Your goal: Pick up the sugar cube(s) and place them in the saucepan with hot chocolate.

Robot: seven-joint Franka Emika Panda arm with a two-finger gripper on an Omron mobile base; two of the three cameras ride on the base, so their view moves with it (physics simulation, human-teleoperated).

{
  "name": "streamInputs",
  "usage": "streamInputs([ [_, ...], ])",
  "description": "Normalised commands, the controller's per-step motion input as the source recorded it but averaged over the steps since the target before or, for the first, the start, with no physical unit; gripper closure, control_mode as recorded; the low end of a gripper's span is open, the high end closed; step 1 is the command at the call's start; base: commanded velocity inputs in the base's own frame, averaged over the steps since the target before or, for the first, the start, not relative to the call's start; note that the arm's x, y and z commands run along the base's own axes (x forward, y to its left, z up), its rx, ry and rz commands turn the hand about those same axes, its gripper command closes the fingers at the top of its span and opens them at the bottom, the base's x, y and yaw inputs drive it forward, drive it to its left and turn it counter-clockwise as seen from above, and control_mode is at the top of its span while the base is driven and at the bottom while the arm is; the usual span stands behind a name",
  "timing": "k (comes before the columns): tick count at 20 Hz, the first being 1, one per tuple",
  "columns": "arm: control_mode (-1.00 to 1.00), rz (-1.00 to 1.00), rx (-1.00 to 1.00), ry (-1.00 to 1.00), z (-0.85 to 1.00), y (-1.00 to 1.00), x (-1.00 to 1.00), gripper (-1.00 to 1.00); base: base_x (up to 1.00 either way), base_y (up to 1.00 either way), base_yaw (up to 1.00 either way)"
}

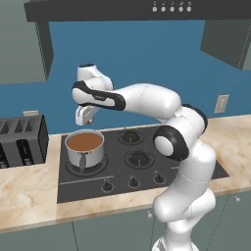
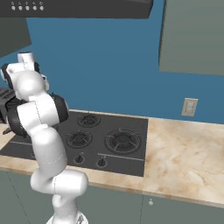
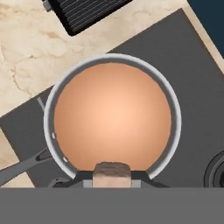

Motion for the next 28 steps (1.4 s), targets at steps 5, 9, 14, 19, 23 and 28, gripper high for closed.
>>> streamInputs([
  [5, -1.00, 0.00, 0.01, 0.00, -0.10, 0.08, 0.00, 1.00, 0.00, 0.00, 0.00],
  [9, -1.00, 0.00, 0.01, 0.00, -0.27, 0.00, 0.00, 1.00, 0.00, 0.00, 0.00],
  [14, -1.00, 0.00, 0.00, 0.00, -0.30, 0.00, 0.00, 1.00, 0.00, 0.00, 0.00],
  [19, -1.00, 0.00, 0.00, 0.00, -0.31, 0.00, 0.03, 1.00, 0.00, 0.00, 0.00],
  [23, -1.00, 0.00, 0.00, 0.00, -0.30, 0.00, 0.05, 1.00, 0.00, 0.00, 0.00],
  [28, -1.00, 0.00, 0.00, 0.00, -0.28, 0.00, 0.00, 1.00, 0.00, 0.00, 0.00],
])
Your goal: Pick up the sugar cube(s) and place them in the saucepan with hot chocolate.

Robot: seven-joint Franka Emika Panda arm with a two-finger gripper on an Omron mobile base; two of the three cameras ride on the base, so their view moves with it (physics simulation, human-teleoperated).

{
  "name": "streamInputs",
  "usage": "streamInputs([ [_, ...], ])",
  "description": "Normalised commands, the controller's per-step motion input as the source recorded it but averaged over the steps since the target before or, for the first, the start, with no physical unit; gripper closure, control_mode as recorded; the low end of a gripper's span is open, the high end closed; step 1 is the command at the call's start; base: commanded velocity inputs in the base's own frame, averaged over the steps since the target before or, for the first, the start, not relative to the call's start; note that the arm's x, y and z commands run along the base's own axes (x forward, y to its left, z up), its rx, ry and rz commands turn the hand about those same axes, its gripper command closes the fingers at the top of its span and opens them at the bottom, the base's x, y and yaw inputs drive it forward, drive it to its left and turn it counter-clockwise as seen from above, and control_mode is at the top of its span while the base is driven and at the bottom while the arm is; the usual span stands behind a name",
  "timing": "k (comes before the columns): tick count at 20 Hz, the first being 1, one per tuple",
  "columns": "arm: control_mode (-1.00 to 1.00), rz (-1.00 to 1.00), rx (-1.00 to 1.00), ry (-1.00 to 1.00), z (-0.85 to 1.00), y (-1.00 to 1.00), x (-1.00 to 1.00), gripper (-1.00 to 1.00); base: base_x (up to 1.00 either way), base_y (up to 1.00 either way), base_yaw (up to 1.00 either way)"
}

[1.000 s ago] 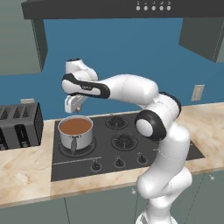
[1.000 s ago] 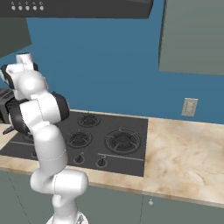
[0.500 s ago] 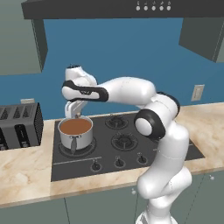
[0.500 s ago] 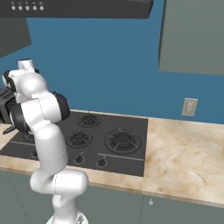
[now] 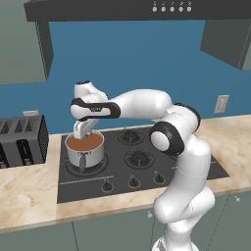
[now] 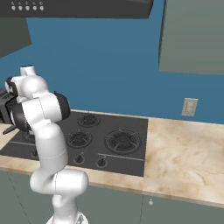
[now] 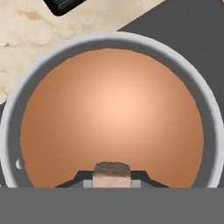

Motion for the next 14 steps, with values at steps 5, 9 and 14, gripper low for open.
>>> streamInputs([
  [5, -1.00, 0.00, 0.00, 0.00, -0.13, 0.00, 0.00, 1.00, 0.00, 0.00, 0.00],
  [9, -1.00, 0.00, 0.00, 0.00, -0.05, 0.00, 0.00, -1.00, 0.00, 0.00, 0.00],
  [14, -1.00, 0.00, 0.00, 0.00, 0.00, 0.00, 0.00, -1.00, 0.00, 0.00, 0.00],
])
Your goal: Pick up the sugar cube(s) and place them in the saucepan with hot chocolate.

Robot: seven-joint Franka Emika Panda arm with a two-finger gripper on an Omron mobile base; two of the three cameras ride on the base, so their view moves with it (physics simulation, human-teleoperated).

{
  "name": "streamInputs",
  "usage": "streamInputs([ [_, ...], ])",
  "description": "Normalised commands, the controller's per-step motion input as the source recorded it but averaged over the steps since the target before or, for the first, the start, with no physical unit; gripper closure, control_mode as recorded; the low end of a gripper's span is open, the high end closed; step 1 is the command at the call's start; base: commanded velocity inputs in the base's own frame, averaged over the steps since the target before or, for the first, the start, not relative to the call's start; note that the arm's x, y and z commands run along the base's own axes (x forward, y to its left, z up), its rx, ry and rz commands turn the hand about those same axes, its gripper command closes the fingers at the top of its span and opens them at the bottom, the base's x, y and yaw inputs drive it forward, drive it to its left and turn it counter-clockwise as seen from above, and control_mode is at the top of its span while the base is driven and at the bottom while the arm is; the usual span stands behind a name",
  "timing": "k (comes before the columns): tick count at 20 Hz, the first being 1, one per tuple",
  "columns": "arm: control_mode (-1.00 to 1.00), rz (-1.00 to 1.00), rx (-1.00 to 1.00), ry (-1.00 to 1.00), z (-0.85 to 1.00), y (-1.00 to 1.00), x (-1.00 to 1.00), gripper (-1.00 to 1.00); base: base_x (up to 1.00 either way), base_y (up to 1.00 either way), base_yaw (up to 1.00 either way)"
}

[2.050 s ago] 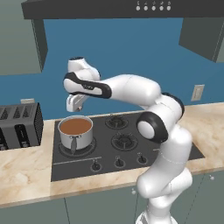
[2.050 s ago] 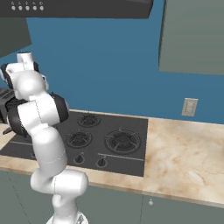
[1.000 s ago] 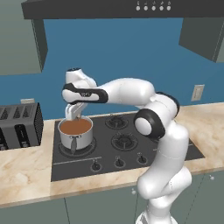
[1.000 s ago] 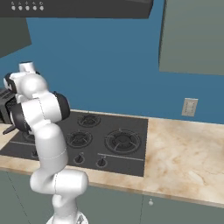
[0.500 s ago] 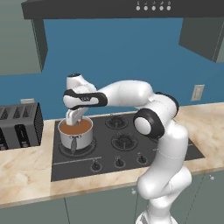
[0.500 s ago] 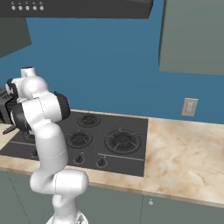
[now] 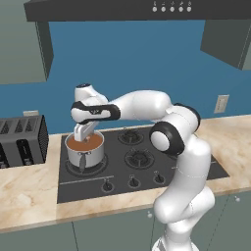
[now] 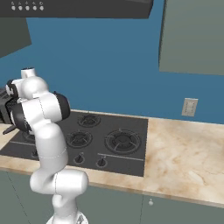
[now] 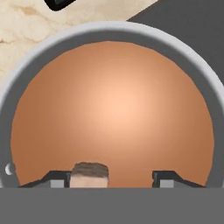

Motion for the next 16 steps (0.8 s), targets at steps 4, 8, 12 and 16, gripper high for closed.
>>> streamInputs([
  [4, -1.00, 0.00, 0.00, 0.00, 0.00, 0.00, 0.00, -1.00, 0.00, 0.00, 0.00],
  [8, -1.00, 0.00, 0.00, 0.01, 0.00, 0.00, 0.00, -1.00, 0.00, 0.00, 0.00],
  [12, -1.00, 0.00, 0.00, 0.00, 0.02, -0.01, -0.07, -1.00, 0.00, 0.00, 0.00],
  [16, -1.00, -0.01, 0.00, 0.00, 0.28, -0.01, -0.36, -1.00, 0.00, 0.00, 0.00],
])
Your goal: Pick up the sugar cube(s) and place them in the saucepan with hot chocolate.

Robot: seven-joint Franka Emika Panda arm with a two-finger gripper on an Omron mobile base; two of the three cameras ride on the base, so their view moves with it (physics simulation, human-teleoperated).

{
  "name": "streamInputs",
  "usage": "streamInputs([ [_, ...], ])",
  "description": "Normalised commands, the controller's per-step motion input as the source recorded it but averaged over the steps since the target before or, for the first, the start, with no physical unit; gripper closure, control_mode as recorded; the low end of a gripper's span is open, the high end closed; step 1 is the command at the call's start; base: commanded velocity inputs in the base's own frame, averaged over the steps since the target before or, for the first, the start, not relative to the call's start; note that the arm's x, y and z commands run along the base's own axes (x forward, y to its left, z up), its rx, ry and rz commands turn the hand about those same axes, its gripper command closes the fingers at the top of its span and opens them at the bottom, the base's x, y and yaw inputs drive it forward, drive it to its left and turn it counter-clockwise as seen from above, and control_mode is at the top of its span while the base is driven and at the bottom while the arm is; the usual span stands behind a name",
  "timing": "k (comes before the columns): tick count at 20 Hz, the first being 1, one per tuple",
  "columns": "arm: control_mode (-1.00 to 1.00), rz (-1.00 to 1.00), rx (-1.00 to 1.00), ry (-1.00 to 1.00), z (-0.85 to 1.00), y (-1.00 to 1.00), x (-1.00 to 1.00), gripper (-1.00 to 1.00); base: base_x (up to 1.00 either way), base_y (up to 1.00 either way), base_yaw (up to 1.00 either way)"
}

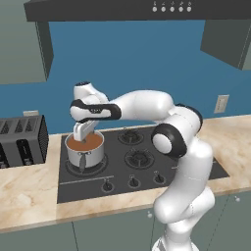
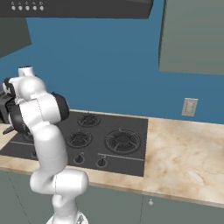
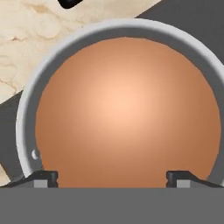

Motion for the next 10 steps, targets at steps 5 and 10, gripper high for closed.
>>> streamInputs([
  [5, -1.00, -0.04, 0.00, -0.01, 0.56, -0.01, -0.58, -1.00, 0.00, 0.00, 0.00],
  [10, -1.00, -0.09, -0.01, -0.01, 0.57, -0.24, -0.28, -1.00, 0.00, 0.00, 0.00],
])
